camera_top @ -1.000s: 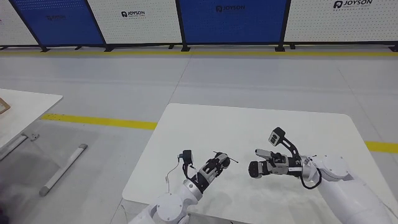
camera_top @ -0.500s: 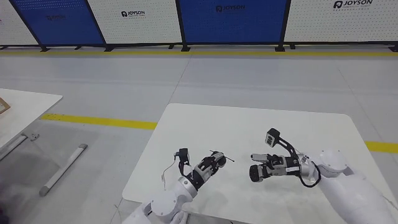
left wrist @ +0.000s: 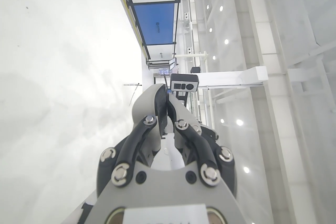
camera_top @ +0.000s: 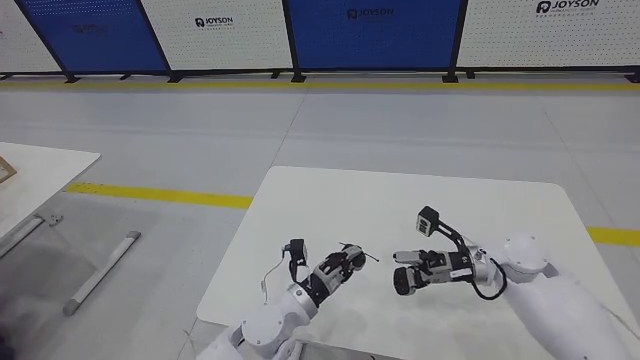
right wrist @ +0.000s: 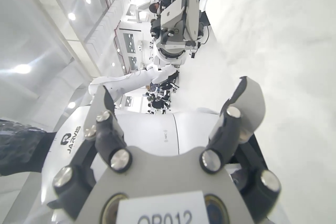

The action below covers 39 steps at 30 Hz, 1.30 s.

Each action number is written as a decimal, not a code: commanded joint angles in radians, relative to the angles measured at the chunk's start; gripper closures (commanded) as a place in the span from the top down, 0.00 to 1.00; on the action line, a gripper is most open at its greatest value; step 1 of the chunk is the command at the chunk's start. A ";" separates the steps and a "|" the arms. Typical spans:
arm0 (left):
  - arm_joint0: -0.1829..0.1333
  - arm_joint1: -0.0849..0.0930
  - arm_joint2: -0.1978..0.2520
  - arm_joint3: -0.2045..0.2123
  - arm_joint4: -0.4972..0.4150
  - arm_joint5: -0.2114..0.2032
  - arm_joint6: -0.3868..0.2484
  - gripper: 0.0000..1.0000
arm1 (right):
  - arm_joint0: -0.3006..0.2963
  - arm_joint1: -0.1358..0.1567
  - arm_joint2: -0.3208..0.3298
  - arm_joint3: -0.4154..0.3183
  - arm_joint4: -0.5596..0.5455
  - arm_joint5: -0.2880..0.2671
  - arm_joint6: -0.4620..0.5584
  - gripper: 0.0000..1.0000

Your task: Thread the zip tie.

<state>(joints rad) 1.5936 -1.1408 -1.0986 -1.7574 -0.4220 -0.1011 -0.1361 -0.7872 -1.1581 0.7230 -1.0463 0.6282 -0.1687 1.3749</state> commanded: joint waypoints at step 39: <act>0.010 -0.003 -0.023 -0.017 -0.092 0.039 -0.075 0.00 | 0.008 -0.034 0.007 0.000 -0.082 0.051 -0.047 0.00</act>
<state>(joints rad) 1.6036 -1.1432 -1.1238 -1.7752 -0.5168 -0.0606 -0.2123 -0.7794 -1.1917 0.7290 -1.0465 0.5472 -0.1175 1.3262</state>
